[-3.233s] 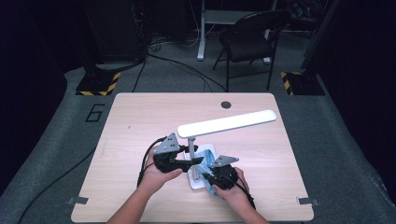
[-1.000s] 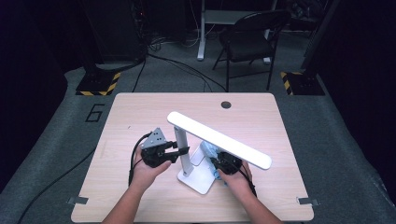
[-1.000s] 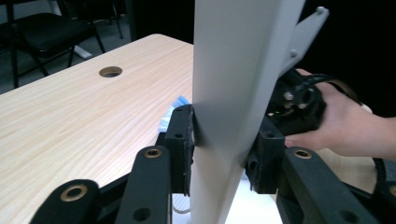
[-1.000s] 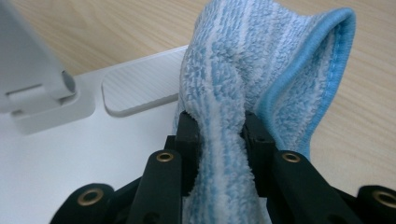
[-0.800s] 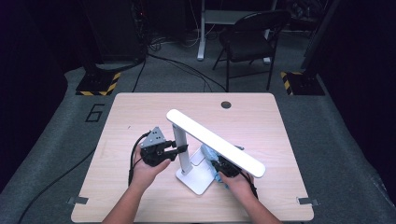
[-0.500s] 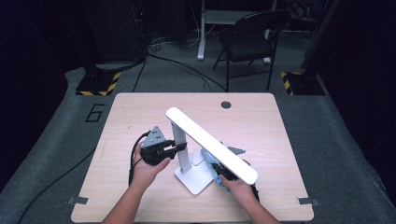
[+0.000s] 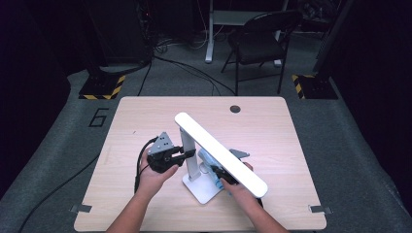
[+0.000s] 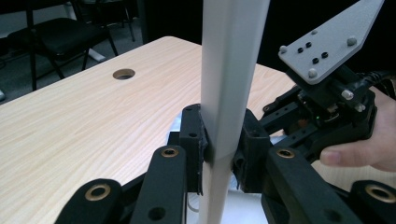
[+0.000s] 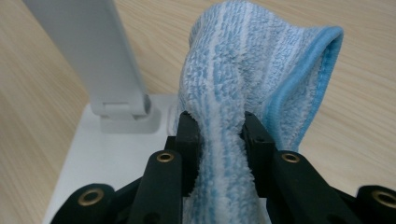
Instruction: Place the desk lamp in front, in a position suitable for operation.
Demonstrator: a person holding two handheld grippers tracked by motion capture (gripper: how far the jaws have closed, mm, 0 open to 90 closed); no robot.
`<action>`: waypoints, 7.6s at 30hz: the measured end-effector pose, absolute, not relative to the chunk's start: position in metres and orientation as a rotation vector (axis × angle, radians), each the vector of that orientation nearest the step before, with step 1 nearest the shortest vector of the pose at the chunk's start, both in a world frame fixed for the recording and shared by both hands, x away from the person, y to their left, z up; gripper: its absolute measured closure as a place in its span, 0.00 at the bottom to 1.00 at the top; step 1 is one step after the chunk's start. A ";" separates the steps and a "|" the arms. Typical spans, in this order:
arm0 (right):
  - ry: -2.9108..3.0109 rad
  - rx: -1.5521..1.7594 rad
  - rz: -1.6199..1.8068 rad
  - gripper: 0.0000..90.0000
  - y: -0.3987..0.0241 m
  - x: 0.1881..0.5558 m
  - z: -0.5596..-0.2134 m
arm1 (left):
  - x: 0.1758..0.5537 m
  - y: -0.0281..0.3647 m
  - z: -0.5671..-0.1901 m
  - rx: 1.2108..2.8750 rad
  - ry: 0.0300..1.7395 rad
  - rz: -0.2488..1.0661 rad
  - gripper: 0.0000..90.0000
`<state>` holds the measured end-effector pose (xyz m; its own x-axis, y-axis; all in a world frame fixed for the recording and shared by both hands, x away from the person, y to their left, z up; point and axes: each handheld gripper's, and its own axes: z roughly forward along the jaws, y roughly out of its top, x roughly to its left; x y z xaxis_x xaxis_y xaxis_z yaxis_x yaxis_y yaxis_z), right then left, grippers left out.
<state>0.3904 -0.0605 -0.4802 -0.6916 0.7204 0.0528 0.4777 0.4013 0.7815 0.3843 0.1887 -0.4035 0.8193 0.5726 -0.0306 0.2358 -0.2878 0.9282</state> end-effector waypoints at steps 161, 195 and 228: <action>2.329 1.106 0.969 0.80 -0.129 0.419 -0.495 | 0.390 0.193 -0.405 1.841 0.608 0.341 0.78; 2.387 1.200 1.107 0.80 -0.119 0.429 -0.506 | 0.398 0.189 -0.413 1.871 0.552 0.306 0.85; 2.398 1.193 1.155 0.80 -0.132 0.408 -0.507 | 0.394 0.185 -0.413 1.859 0.600 0.352 0.85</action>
